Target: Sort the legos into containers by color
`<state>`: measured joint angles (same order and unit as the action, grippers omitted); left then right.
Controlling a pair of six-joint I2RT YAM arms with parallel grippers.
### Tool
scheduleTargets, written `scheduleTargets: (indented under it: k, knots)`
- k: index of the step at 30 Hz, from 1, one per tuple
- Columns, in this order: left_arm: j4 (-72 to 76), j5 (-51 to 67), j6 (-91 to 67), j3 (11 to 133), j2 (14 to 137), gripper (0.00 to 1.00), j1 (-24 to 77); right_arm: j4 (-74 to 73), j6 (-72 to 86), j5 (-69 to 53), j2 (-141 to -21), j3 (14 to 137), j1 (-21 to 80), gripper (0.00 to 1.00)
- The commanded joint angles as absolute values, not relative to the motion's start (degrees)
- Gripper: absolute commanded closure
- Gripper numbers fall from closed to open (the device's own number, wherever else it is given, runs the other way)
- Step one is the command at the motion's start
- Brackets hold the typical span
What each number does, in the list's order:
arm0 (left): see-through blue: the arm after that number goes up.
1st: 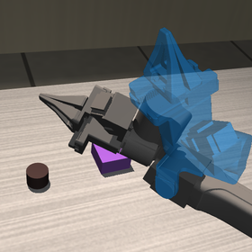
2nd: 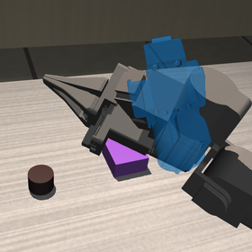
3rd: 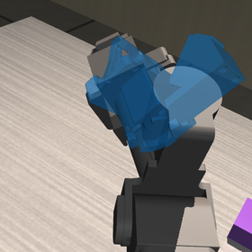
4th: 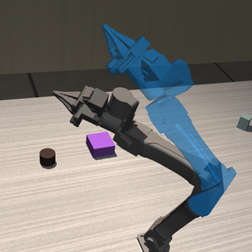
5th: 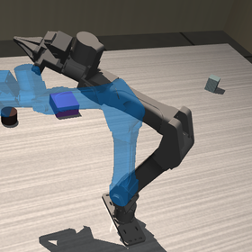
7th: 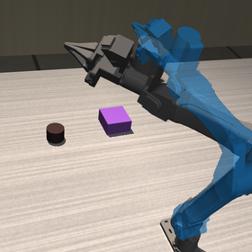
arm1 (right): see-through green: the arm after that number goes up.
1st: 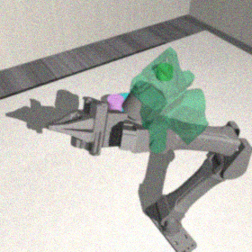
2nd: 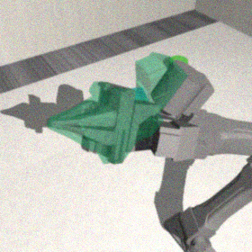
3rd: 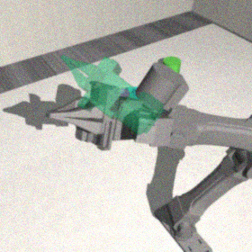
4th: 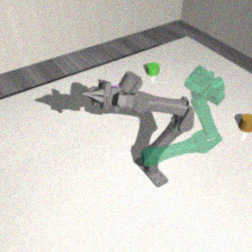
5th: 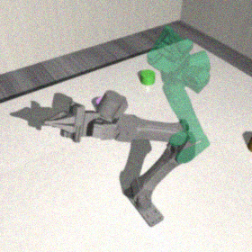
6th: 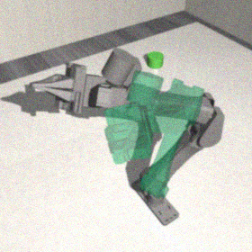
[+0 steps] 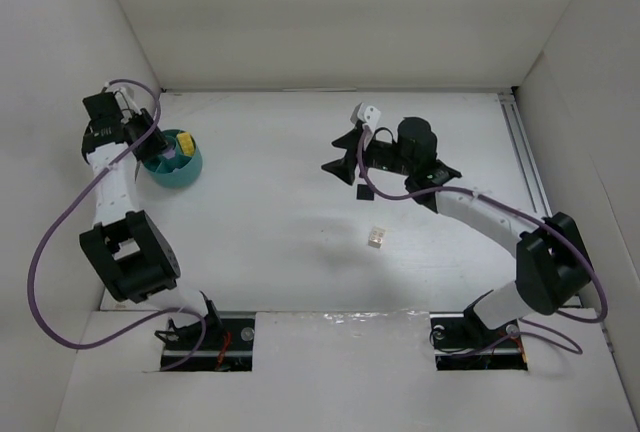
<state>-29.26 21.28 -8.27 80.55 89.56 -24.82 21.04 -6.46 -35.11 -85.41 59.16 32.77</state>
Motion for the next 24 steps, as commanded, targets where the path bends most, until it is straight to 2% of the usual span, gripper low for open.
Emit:
scheduleTargets:
  k: [1,12,24]
  knots:
    - [-27.1,16.6,-7.9,84.0,90.4,1.0,-22.9,22.1,-6.8,-36.1,-86.0,62.1,32.1,0.29]
    - [-28.1,10.3,-6.0,86.3,94.0,1.0,-19.1,22.1,-6.8,-36.1,-87.6,63.2,32.1,0.29]
    - [-28.7,7.4,-6.0,83.2,93.5,1.0,-18.5,22.1,-6.8,-36.7,-88.7,63.7,31.6,0.29]
